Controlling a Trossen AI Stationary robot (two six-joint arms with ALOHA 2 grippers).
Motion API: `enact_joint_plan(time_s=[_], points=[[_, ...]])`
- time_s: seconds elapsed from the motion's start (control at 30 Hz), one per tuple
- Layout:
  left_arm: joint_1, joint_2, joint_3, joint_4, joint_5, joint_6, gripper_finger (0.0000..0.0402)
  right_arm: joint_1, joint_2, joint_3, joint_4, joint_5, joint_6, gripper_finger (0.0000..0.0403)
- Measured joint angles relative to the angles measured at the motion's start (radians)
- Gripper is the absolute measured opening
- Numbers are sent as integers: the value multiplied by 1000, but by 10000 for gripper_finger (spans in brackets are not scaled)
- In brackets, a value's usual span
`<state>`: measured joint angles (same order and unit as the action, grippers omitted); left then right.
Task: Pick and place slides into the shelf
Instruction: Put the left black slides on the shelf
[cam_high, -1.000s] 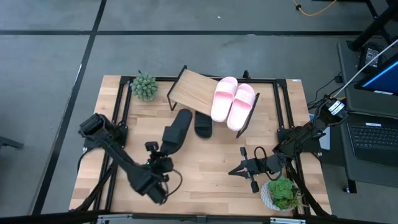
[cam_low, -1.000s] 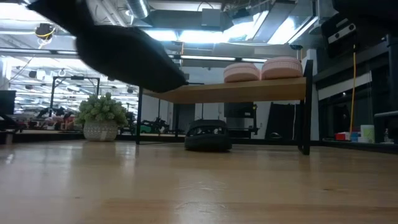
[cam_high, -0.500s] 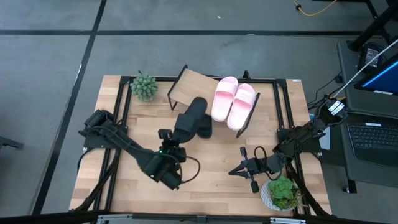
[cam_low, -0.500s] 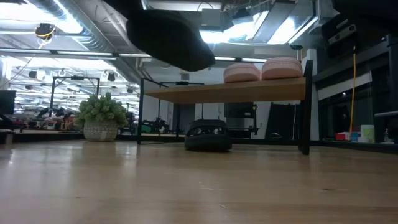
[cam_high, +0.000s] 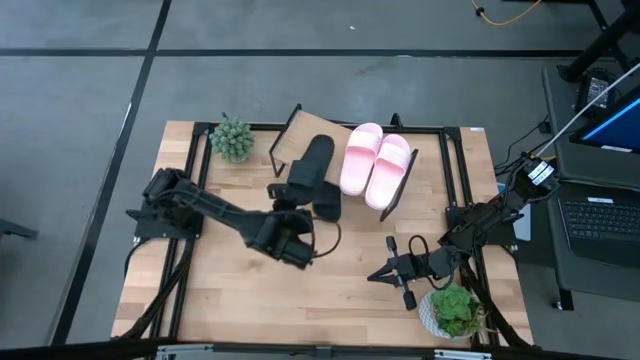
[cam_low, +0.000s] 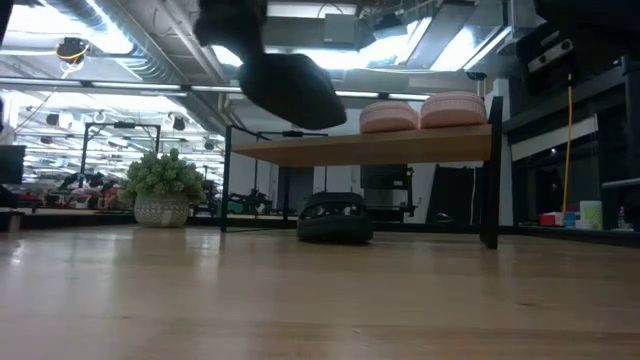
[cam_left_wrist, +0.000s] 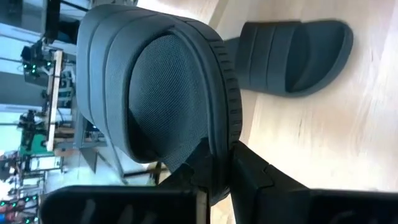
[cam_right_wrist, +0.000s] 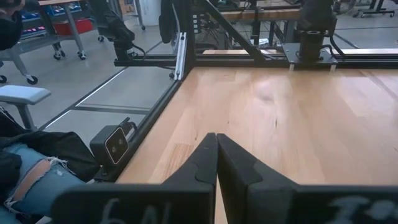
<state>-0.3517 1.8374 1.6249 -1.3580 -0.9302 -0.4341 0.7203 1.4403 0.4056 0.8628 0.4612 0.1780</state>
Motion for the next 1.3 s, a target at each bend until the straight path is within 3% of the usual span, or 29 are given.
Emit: enact_joint_plan(time_s=[0.33,0.6,1.0,1.3], points=[[115,0,0,194,33,223,22,0,0,0,0,0,2,12],[185,0,0,208,38,265,22,0,0,0,0,0,0,12],[260,1,0,353,137,416,22,0,0,0,0,0,0,12],[281,1,0,357,155,422,22,0,0,0,0,0,0,12]])
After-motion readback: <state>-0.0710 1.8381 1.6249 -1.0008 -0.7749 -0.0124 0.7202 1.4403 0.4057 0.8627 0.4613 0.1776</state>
